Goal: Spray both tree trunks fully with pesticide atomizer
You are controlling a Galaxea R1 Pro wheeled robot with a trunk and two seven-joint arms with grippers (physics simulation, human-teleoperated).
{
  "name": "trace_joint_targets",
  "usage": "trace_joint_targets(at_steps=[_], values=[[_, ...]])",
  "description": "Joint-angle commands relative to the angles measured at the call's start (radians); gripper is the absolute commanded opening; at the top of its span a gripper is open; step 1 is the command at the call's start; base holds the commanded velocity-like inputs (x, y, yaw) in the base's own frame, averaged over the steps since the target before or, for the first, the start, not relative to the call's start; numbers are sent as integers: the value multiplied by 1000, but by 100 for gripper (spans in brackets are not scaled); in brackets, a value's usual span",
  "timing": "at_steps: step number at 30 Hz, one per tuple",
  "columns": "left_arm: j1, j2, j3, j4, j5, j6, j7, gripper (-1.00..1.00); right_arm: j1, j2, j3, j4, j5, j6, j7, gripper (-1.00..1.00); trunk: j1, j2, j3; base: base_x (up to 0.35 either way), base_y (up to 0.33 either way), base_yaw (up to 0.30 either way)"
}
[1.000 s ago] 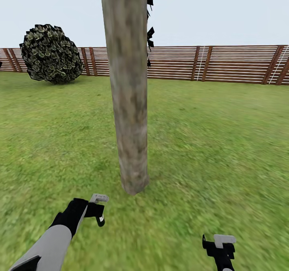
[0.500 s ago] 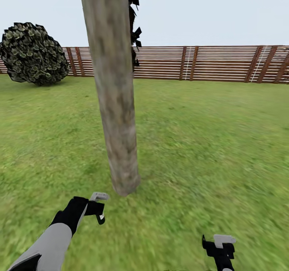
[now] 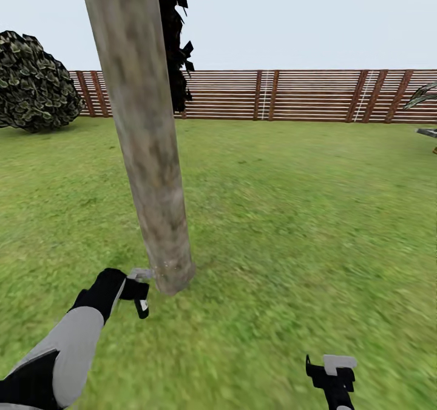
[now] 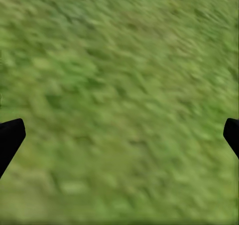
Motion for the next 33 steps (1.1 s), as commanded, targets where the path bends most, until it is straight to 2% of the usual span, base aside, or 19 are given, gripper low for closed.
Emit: trace_joint_targets(at_steps=[1,3,6,9,10,13,14,15,16,17,19,20,21,23,25,27,28,30,33], values=[[-7,13,7,1,1,12,-11,-100,-1,0,-7,1,10,-2,-3,100,0,0,-1,-1,0,-1],[-15,19,5,3,2,19,-12,-100,-1,1,-7,2,10,-2,-2,100,0,0,-1,0,0,0],[-19,-39,-46,2,2,24,-12,-100,-1,3,-7,2,12,0,0,100,0,0,-1,0,0,0],[-20,-58,-79,1,8,27,-12,-100,-1,3,-6,2,12,0,0,100,0,0,-1,0,0,0],[-22,-52,-81,0,8,28,-12,-100,-1,3,-6,2,12,0,0,100,0,0,-1,0,0,0],[-42,39,-79,-1,10,65,-26,-100,-1,2,-6,2,12,0,-1,100,0,0,-1,0,0,0],[-59,84,-82,-1,10,87,-66,-100,-1,2,-6,2,12,0,-1,100,0,0,-1,0,0,0],[-64,88,-85,-1,8,93,-90,-100,-1,2,-7,2,12,0,-1,100,0,0,-1,0,0,0],[-66,84,-86,-1,8,96,-99,-100,-1,2,-7,2,12,0,-1,100,0,0,-1,0,0,0],[-67,62,-87,-2,6,98,-105,-100,-1,2,-7,2,12,0,-1,100,0,0,-1,-6,0,0],[-70,-9,-99,-2,0,100,-111,-100,-1,2,-7,2,12,0,-1,100,0,0,-1,-181,0,0],[-71,-32,-111,-3,-2,101,-112,-100,-1,2,-7,2,12,0,-1,100,0,0,-1,-287,0,0],[-73,-40,-118,-5,-2,102,-113,-100,-1,2,-7,2,12,0,-1,100,0,0,-1,-307,0,0],[-82,-43,-126,-19,-4,102,-113,-100,-1,2,-7,2,12,0,-1,100,0,0,-1,-209,0,0],[-96,-14,-130,-58,-5,120,-115,-100,-1,2,-7,2,12,0,-1,100,0,0,-1,-55,0,0],[-122,69,-130,-111,6,218,-124,-100,-1,2,-8,2,12,0,-1,100,0,0,-1,-14,0,0],[-134,23,-142,-121,3,249,-126,-100,-1,2,-8,2,12,0,-1,100,0,0,-1,0,0,0],[-136,-15,-161,-122,2,253,-126,-100,-1,2,-8,2,12,0,-1,100,0,0,-1,0,0,0],[-141,-7,-168,-124,4,255,-126,-100,-1,2,-8,2,12,0,-2,100,0,0,-1,0,0,0]])
